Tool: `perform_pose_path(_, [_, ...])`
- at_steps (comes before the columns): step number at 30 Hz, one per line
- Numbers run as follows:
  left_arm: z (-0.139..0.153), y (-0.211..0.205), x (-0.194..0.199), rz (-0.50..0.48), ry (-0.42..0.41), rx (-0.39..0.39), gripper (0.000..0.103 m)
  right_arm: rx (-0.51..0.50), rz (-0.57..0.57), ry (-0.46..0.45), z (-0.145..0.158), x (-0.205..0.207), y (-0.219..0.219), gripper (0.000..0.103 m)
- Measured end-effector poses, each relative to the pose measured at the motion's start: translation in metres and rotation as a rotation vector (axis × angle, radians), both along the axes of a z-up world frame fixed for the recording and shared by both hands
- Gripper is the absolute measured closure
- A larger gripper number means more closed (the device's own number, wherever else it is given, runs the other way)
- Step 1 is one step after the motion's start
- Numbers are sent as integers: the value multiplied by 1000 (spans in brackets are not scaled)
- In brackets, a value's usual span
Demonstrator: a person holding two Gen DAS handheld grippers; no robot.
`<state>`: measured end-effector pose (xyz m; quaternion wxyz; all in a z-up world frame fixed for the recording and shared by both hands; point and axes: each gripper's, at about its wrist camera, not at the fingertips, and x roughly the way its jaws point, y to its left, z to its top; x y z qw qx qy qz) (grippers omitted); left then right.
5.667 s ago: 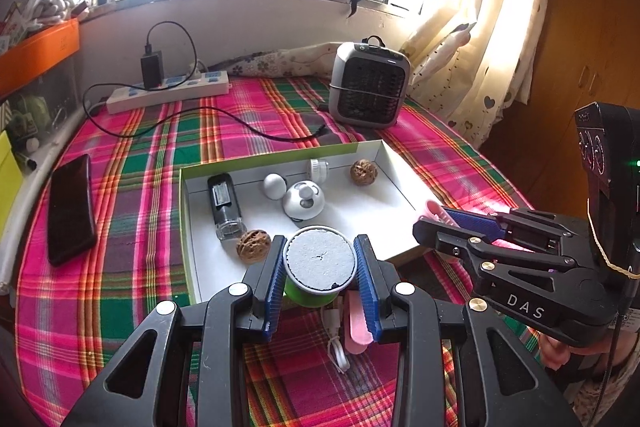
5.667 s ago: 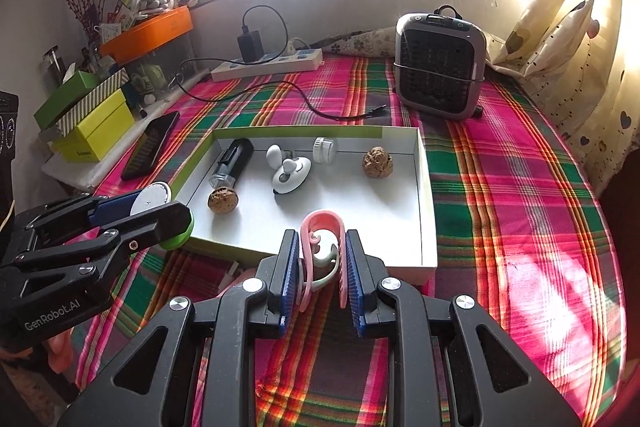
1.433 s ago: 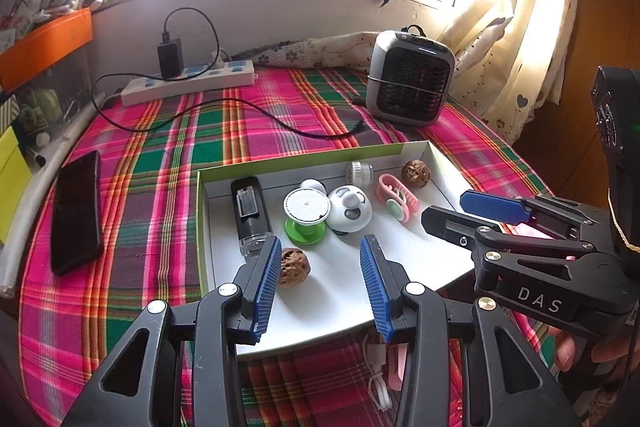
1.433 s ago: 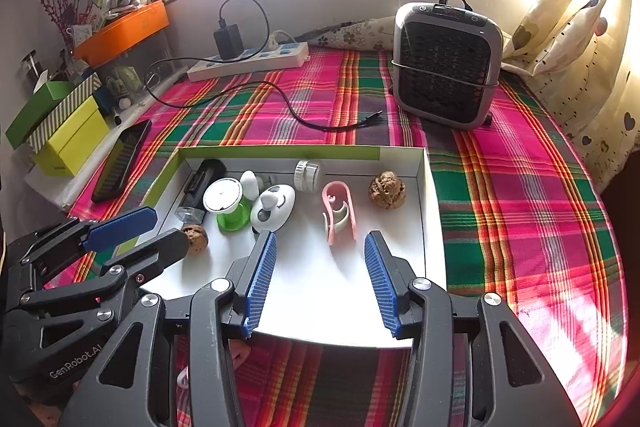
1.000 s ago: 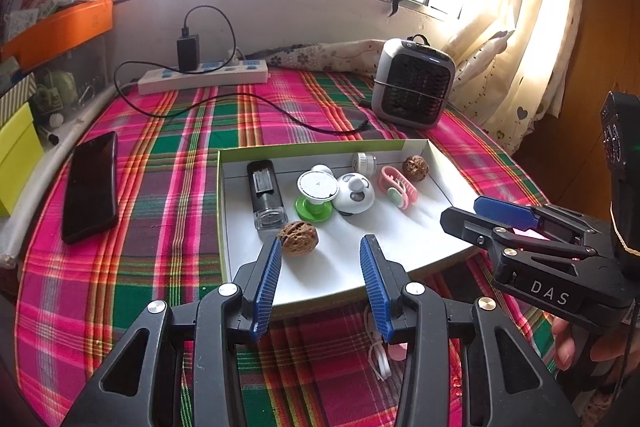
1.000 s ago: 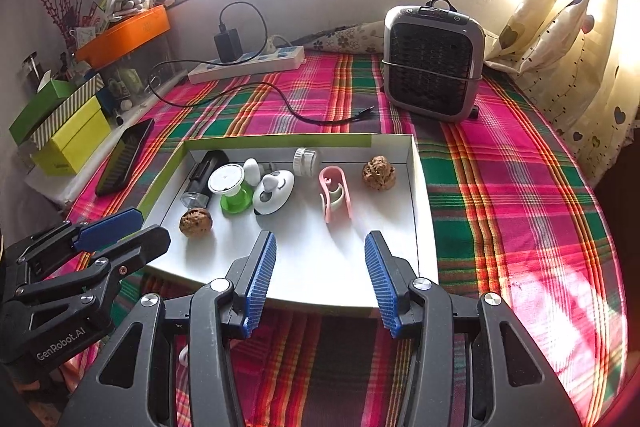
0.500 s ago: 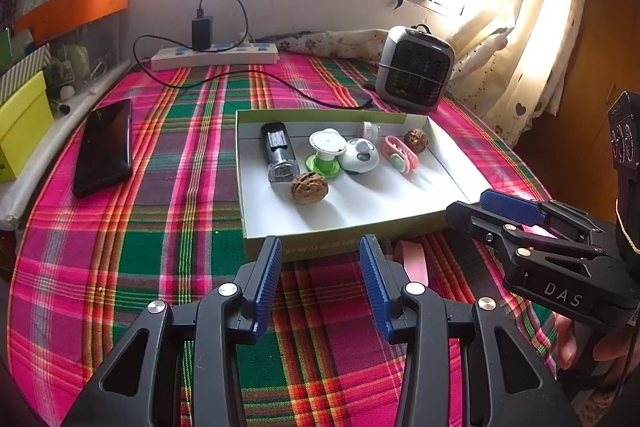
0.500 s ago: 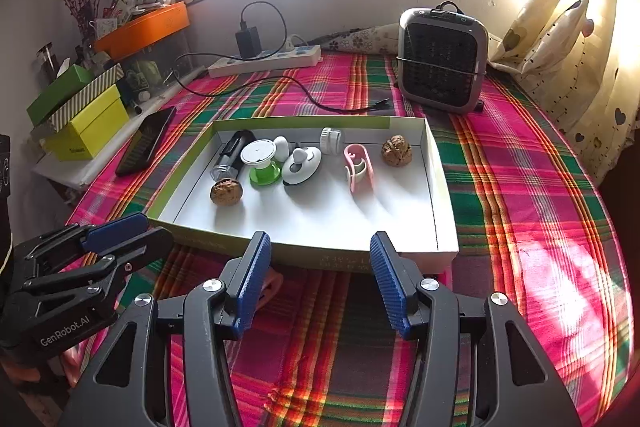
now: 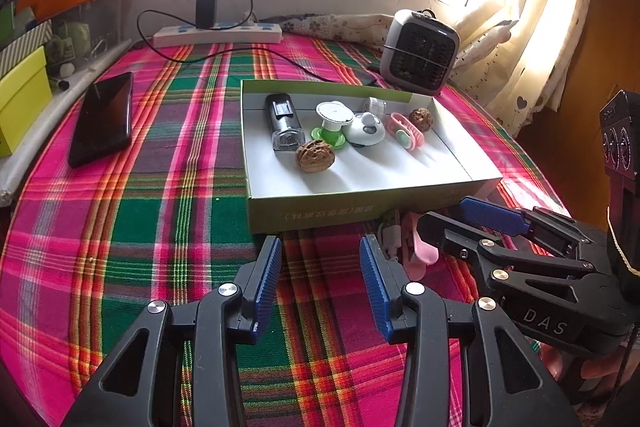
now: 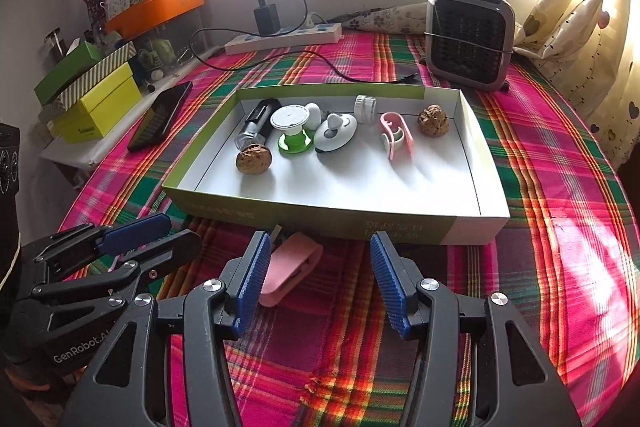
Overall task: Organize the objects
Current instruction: 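Move the left tool over the white USB cable while the right tool approaches the flat pink clip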
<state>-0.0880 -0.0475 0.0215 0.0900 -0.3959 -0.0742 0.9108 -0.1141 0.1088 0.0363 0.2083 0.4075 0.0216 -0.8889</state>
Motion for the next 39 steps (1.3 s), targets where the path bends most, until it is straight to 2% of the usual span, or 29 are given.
perform_pose_path(9, [-4, -4, -2, -1, -11, 10, 64, 0, 4, -30, -9, -1, -7, 50])
perform_pose_path(21, [-5, -4, -3, -12, -15, 29, 64, 78, -17, -30, -13, 2, -3, 50])
perform_pose_path(26, [-6, -1, -3, -24, -23, 30, 64, 78, -34, -58, -18, -2, 4, 50])
perform_pose_path(39, [-10, 7, -7, -42, -44, 33, 64, 132, 0, -16, -20, -6, -5, 50])
